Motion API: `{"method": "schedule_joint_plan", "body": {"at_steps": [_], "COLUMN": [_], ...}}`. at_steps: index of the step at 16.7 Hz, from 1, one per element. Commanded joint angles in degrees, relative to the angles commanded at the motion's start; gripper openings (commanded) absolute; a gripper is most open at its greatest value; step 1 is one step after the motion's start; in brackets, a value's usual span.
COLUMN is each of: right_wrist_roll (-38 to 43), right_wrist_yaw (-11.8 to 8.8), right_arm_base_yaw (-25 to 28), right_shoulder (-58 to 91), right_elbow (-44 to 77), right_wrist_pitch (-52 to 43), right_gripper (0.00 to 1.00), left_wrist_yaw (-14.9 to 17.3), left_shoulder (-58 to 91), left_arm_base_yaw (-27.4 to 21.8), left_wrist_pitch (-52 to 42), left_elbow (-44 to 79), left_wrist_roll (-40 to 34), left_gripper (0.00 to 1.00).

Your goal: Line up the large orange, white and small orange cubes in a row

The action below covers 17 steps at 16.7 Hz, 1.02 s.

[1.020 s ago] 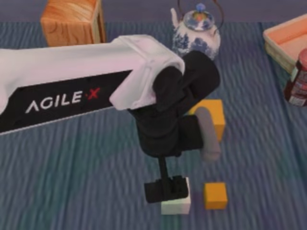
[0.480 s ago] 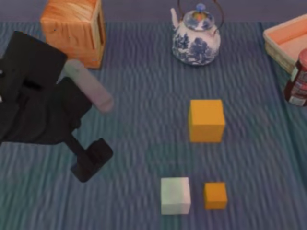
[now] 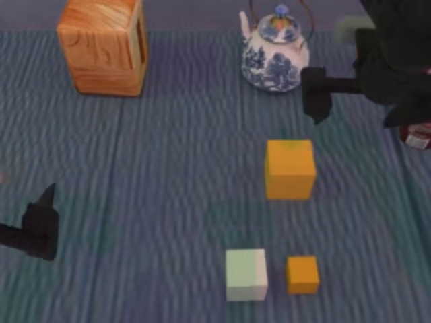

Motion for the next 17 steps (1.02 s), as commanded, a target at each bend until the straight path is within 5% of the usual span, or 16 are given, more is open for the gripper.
{"method": "schedule_joint_plan", "body": {"at_steps": [8,17], "right_wrist_roll": [6.5,6.7], "right_wrist_yaw": [0.1,0.1], "right_arm_base_yaw": [6.0,6.2], "right_shoulder": [26.1,28.1], "right_elbow": [25.9,25.3], "right_wrist_pitch": [-14.6,-13.0], "right_gripper": [1.00,1.00], "left_wrist_yaw": [0.3,0.3], "left_shoulder": [-26.1,-27.6], "left_arm_base_yaw": [11.8,12.5], "left_wrist_pitch": [15.2,16.2], "left_elbow": [-18.4,-19.6], "left_wrist_roll": [-8.2,-8.7], "left_gripper": [1.00,1.00]}}
